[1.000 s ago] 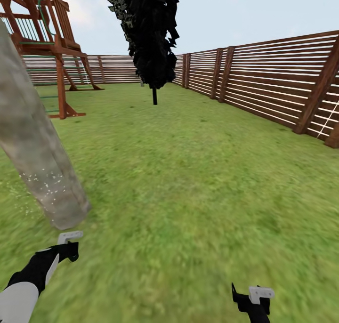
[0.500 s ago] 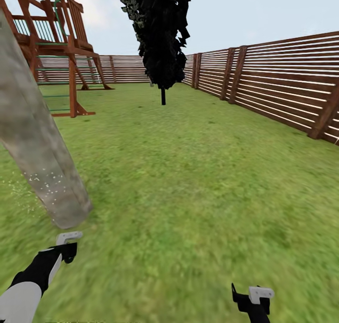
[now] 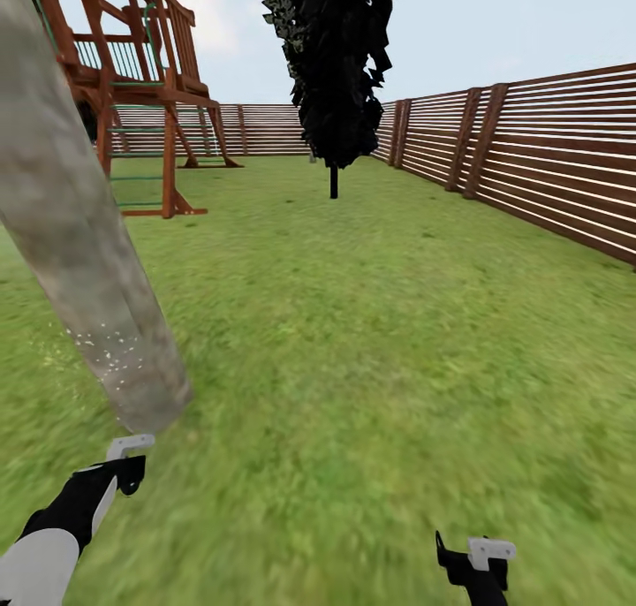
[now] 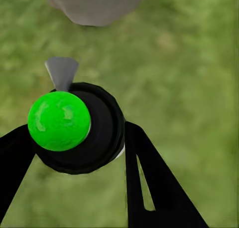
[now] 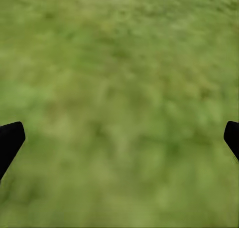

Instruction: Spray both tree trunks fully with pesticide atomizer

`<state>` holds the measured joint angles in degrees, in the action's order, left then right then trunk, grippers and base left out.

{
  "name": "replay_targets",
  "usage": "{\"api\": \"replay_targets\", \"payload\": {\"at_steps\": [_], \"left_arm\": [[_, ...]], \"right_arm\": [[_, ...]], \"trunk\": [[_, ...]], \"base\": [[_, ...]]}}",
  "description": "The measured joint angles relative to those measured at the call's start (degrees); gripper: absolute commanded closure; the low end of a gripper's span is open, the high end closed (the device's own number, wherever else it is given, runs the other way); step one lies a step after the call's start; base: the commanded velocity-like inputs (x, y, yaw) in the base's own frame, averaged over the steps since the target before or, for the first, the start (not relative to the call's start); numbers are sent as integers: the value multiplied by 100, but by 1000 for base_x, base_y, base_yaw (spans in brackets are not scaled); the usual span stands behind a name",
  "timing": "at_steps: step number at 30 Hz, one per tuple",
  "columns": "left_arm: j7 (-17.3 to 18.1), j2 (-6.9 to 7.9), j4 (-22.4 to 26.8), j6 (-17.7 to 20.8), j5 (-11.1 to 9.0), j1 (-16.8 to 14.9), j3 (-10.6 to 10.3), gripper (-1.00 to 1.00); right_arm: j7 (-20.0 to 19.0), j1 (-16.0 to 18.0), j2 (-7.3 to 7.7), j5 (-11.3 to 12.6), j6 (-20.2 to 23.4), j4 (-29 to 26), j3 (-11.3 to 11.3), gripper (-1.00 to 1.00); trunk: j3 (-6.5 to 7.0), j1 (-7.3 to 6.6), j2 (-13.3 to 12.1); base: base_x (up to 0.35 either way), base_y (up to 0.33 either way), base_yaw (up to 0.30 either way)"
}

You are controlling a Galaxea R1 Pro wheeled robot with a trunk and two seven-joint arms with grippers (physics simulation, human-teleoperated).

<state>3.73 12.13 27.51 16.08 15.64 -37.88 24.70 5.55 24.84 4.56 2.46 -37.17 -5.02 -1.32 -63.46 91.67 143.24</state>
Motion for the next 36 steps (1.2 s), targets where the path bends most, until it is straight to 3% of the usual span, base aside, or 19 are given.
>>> {"api": "replay_targets", "payload": {"at_steps": [7,15,18,22,36], "left_arm": [[-11,0,0,0,0,0,2,100],[-25,-1,-9,37,14,0,-12,100],[-28,-15,-7,469,32,0,-39,100],[-30,-3,64,558,29,0,-30,100],[-39,-7,85,558,52,0,-51,100]], "right_arm": [[0,3,2,-1,0,1,0,-100],[-1,1,1,-4,-1,1,-1,-100],[-1,1,1,-3,0,1,-1,-100],[-1,-1,1,-4,-1,1,0,-100],[-1,1,1,-2,0,1,0,-100]], "trunk": [[0,0,0],[0,0,0],[0,0,0],[0,0,0],[0,0,0]], "base": [[330,0,74],[37,0,275],[0,0,279],[9,-14,279],[131,-232,70]]}}
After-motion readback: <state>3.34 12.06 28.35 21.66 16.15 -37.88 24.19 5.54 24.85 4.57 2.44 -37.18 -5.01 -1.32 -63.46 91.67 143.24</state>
